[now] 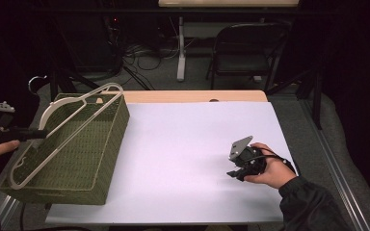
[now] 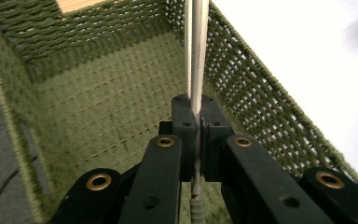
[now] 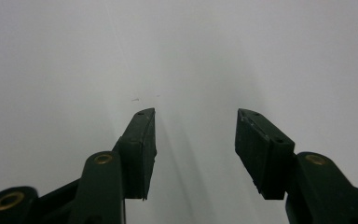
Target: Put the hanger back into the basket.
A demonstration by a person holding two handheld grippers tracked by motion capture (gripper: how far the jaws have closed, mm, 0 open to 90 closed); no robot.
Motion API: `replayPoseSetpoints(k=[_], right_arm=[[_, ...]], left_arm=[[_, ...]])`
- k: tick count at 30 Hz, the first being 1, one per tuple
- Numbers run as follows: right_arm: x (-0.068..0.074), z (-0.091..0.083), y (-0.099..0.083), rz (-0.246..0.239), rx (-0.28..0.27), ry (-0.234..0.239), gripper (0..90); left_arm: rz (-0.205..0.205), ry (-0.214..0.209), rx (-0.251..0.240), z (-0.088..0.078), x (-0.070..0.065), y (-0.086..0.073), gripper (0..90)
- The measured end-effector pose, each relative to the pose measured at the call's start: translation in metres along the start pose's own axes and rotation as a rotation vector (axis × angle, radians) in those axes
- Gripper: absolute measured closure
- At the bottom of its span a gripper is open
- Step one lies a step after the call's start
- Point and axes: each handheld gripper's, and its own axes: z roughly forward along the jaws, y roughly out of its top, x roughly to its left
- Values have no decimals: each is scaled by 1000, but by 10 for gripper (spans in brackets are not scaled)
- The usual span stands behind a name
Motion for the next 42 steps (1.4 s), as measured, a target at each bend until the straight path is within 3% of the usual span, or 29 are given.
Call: replayPoseSetpoints(k=[2,6,9,11,15,19,23,25,27,29,31,33,34,38,42], right_arm=[[0,0,1,-7,16,1,482],[-1,1,2,0,8,4,481],[-1,1,2,-2,3,2,481],[-1,1,2,0,-1,1,480],[-1,-1,1,-2,9,2,481],[-2,-2,-1,3,-3,-5,480],[-1,-2,-2,3,-5,-4,480],[-1,-1,-2,-3,0,-7,480],[-1,-2,-2,7,-6,-8,480],[-1,-2,-2,1,-8,-7,480],[0,-3,-2,8,-7,-7,480],[0,-3,-2,2,-9,-6,478],[0,-3,-2,-3,-9,-7,478],[1,-5,-2,-12,0,-7,474],[4,-6,-2,-8,-22,-15,468]], left_arm=[[20,37,23,-1,0,2,875],[84,60,63,5,0,5,875],[110,71,64,12,2,5,875],[98,80,59,14,6,2,875],[110,86,102,20,13,-7,875],[104,105,92,32,17,-22,875],[136,131,101,48,15,-34,875],[168,176,121,58,11,-39,874],[211,190,153,66,6,-45,873],[235,128,122,70,0,-49,834],[258,59,76,66,-10,-51,714],[304,70,41,59,-18,-52,630],[306,80,31,55,-20,-52,599],[261,115,-4,45,-26,-55,536],[246,140,-35,39,-36,-58,528]])
